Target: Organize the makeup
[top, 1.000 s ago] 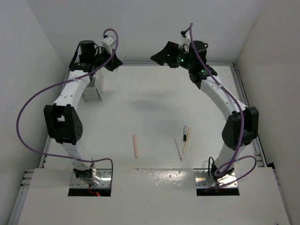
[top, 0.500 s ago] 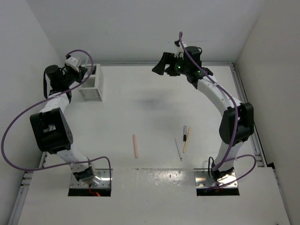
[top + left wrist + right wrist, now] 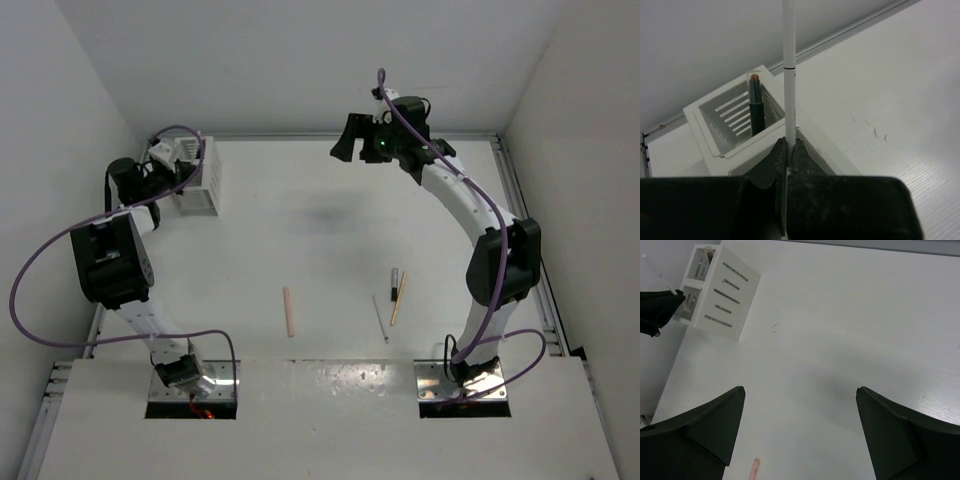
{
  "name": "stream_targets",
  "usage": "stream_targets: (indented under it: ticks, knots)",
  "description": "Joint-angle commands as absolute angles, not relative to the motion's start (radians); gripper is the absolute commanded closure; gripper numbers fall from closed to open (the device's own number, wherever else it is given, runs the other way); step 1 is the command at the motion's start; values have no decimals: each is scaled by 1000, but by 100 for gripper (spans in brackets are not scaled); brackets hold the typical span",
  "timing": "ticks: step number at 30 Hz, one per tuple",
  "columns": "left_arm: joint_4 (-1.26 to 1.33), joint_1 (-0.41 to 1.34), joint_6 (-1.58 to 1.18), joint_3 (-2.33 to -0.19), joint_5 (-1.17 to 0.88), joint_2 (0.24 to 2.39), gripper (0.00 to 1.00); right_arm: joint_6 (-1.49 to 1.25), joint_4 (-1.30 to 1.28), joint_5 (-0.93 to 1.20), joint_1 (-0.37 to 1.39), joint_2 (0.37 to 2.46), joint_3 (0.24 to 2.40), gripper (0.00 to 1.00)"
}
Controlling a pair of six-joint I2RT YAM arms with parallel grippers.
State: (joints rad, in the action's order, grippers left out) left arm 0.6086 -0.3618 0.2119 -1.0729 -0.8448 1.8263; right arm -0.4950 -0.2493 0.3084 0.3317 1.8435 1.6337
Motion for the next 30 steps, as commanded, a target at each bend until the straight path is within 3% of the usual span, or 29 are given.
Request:
stream_targets:
  ticks: [1,4,5,7,13,20,23,29,30]
  knots:
    - [669,-371,247,-1052,-927,1829,100,-465,-279,276,342,1813,1674,7]
    - [647,-371,278,-1043,-908,1838,99,-462,-288,273,345,1807,1674,7]
    - [647,-371,287,-1043,-908,1838,87,-459,-296,273,347,1809,1675,7]
    - [621,-371,301,-1043,-899,1838,74,-453,-304,272,347,1801,1675,6]
    - [574,-380,310,-1066,-888,1838,44,-431,-310,268,353,1778,1652,4]
    - [477,-400,310,-1167,-908,1798,44,-393,-402,172,357,1730,1618,4]
    - [358,-400,310,-1273,-908,1775,44,-413,-595,31,357,1691,1582,10]
    - [-105,-336,527,-1558,-666,1756,44,-540,-752,-94,360,1577,1287,37]
    - [-145,-324,549,-1586,-622,1756,44,-579,-755,-91,357,1574,1235,45]
